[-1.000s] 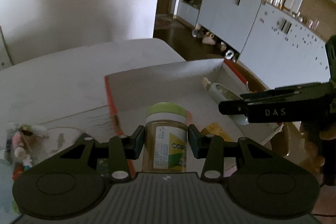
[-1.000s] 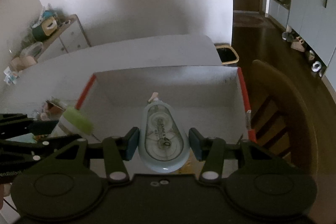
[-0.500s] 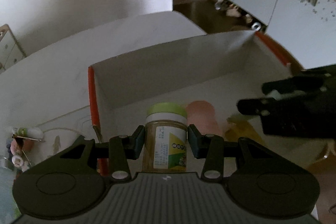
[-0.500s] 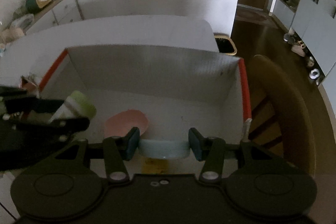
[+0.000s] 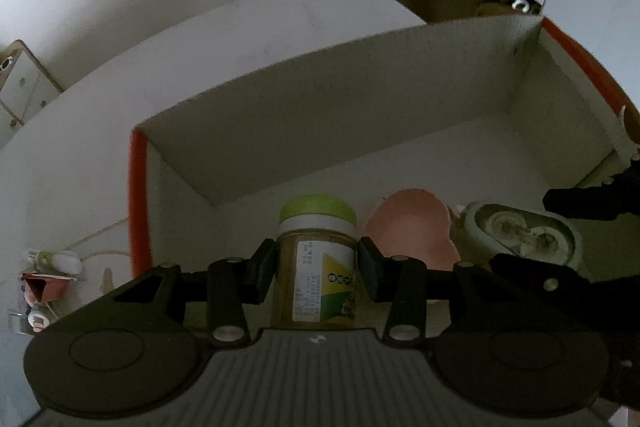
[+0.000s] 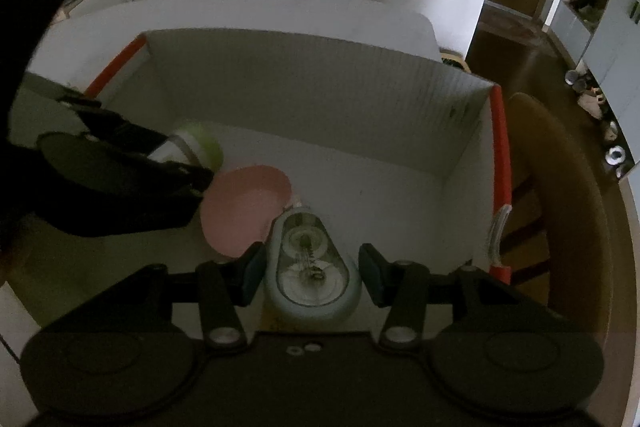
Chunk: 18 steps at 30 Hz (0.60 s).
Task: Organize rigid objects
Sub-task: 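Carry the glass jar and tape dispenser into the red box, then release the jar with left tool while right tool releases the tape dispenser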
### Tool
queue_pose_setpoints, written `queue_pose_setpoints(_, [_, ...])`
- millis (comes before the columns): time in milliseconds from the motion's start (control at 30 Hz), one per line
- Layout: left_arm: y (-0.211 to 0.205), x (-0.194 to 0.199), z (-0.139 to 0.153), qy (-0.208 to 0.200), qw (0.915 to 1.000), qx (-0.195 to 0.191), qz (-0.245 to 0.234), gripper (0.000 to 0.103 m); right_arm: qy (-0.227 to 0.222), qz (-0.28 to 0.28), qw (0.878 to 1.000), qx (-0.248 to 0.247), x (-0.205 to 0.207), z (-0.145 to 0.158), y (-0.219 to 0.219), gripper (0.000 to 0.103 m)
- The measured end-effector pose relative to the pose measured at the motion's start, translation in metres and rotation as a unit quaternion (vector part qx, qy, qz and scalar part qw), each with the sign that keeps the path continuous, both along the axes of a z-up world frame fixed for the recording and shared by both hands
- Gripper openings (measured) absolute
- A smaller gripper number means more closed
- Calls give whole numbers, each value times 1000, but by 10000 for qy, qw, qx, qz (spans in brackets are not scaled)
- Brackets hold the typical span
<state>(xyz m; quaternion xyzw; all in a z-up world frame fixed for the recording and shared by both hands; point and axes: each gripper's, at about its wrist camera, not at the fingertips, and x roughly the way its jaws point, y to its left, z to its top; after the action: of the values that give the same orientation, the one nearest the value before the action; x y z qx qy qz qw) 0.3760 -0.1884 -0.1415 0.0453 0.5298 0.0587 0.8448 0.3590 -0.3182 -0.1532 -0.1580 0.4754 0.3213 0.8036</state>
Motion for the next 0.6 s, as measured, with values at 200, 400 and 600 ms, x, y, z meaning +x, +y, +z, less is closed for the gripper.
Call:
queue_pose_setpoints(200, [2, 10, -6, 228, 9997, 31, 116, 43, 97, 80, 9999, -14, -1, 0, -4, 50])
queue_pose_setpoints(400, [1, 13, -7, 397, 9991, 72, 94, 43, 175, 66, 9998, 117, -1, 6, -6, 53])
queue_pose_setpoints(600, [6, 12, -5, 405, 9992, 23, 21, 45, 176, 103, 9995, 228, -10, 14, -11, 62])
